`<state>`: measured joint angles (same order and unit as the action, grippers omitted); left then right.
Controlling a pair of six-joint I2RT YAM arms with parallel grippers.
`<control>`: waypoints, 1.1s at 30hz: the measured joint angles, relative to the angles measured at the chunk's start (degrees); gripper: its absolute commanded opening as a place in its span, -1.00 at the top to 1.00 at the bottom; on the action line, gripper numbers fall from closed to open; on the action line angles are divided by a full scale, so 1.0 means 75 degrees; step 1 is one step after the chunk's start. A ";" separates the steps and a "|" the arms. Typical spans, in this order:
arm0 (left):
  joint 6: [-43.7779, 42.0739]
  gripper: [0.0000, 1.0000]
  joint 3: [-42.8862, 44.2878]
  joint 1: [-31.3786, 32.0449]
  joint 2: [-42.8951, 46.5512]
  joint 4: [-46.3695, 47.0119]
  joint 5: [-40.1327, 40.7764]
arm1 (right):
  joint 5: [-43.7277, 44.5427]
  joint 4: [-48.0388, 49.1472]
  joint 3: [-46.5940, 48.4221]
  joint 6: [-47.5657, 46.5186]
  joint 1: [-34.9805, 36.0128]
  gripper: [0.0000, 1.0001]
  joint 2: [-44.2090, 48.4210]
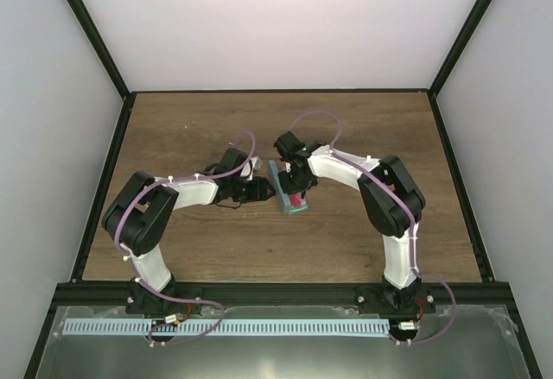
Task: Organize the sunglasses
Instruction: Place the sunglasses in the sunglasses case, then close the sunglasses case at the center of the board.
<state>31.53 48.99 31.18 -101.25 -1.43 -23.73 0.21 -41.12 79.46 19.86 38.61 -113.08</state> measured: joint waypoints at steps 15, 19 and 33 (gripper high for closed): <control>-0.0038 -0.16 0.0050 0.0000 -0.0012 -0.0096 -0.0003 | -0.0006 -0.0198 0.0015 -0.0157 0.0000 0.33 0.0373; -0.0052 -0.16 0.0032 0.0000 0.0012 -0.0096 0.0017 | -0.0204 -0.0216 0.0017 -0.0146 -0.0073 0.32 0.0845; -0.0166 -0.16 -0.0303 0.0079 0.0740 -0.1172 0.0533 | -0.2602 0.0659 -0.0079 -0.0300 -0.0592 0.63 0.1935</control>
<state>30.28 46.72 31.77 -95.70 -10.22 -19.73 -19.31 -36.18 78.87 17.61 34.17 -98.56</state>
